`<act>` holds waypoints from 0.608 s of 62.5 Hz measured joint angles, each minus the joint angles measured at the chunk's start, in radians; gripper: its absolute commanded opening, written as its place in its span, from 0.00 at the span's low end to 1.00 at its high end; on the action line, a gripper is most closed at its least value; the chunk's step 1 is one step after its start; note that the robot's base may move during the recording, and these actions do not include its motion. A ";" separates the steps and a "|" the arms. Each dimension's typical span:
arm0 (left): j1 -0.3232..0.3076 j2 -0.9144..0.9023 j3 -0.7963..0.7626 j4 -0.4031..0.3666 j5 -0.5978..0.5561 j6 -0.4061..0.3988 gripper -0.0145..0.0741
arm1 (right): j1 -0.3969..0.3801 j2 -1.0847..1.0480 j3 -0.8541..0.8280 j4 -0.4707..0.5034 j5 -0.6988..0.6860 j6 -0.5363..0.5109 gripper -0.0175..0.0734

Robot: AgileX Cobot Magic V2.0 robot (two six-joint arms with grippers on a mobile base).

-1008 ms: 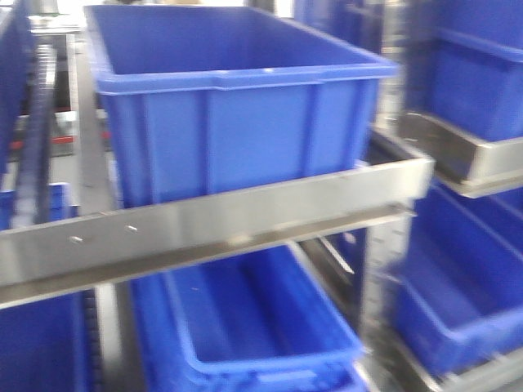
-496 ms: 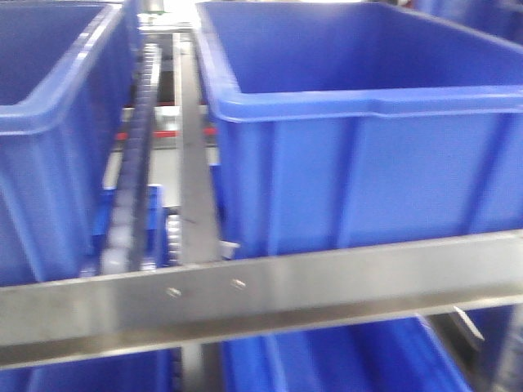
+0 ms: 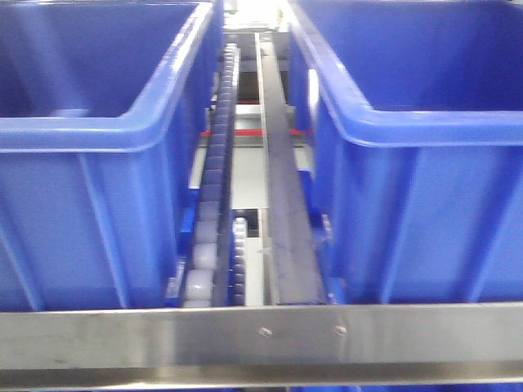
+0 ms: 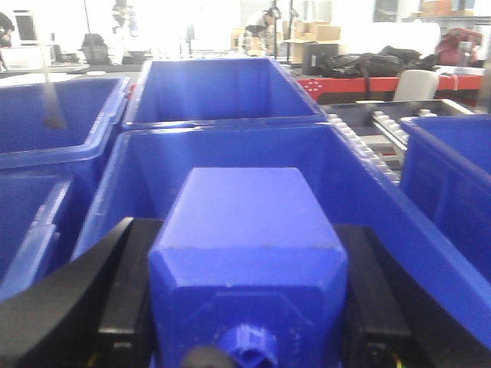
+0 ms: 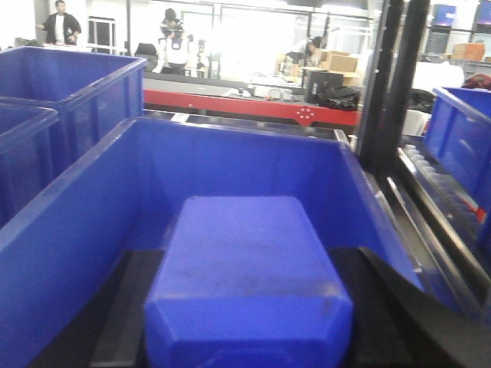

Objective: Pick and sort blue part to right shelf
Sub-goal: 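Turn and approach the rack, stopping between two blue bins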

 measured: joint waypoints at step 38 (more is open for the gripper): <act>0.000 0.000 0.000 0.000 0.000 0.000 0.60 | 0.000 0.000 0.000 0.000 0.000 0.000 0.58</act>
